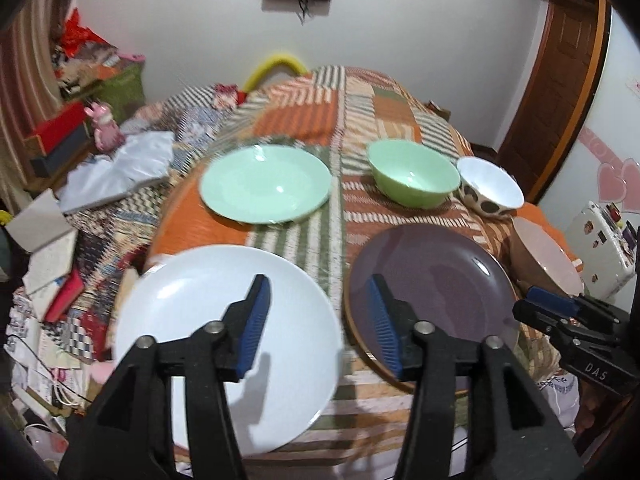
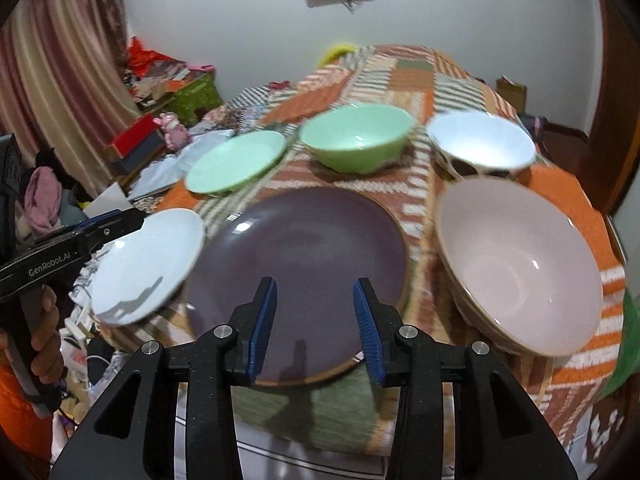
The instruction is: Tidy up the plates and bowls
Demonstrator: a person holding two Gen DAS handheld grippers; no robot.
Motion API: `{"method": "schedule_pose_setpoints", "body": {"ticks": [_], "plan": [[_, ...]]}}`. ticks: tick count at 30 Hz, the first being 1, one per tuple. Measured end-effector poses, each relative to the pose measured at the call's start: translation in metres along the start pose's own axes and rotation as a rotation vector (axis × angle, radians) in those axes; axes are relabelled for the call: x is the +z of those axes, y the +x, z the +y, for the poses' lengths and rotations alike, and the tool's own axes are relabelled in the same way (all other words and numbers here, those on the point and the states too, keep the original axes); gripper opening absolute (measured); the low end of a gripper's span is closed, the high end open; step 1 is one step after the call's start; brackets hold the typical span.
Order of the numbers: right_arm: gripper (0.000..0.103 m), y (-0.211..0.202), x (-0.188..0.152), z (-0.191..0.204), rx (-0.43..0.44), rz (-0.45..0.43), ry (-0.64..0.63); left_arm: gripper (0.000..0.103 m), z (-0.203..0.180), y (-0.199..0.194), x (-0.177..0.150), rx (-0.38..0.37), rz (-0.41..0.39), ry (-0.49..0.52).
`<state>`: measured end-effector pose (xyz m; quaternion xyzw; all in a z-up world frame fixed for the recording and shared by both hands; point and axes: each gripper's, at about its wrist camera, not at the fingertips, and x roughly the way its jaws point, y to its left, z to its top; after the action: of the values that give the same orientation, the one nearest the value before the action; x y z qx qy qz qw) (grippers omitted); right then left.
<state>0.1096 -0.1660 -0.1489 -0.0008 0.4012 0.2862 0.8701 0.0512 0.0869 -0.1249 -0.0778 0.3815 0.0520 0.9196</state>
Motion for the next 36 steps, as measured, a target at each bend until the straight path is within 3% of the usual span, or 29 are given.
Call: {"method": "schedule_pose_setpoints", "body": {"ticks": [2,7,11,24,36], "plan": [[0.049,0.0,0.005,0.009,0.014,-0.017,-0.023,0.055,0.006,-0.01,0.0,0.03,-0.025,0.005],[0.05,0.006,0.016,0.035,0.059,-0.028,-0.081,0.069,0.029,-0.029,-0.003,0.092,-0.062,-0.002],[0.055,0.016,0.023,0.054,0.088,-0.026,-0.124,0.072,0.054,-0.035,-0.008,0.119,-0.055,-0.042],[0.058,0.07,0.035,0.103,0.129,0.064,-0.238,0.072,0.127,-0.008,-0.03,0.189,0.065,-0.154],[0.056,0.131,0.041,0.121,0.171,0.233,-0.311,0.071,0.167,0.025,-0.058,0.162,0.185,-0.229]]}}
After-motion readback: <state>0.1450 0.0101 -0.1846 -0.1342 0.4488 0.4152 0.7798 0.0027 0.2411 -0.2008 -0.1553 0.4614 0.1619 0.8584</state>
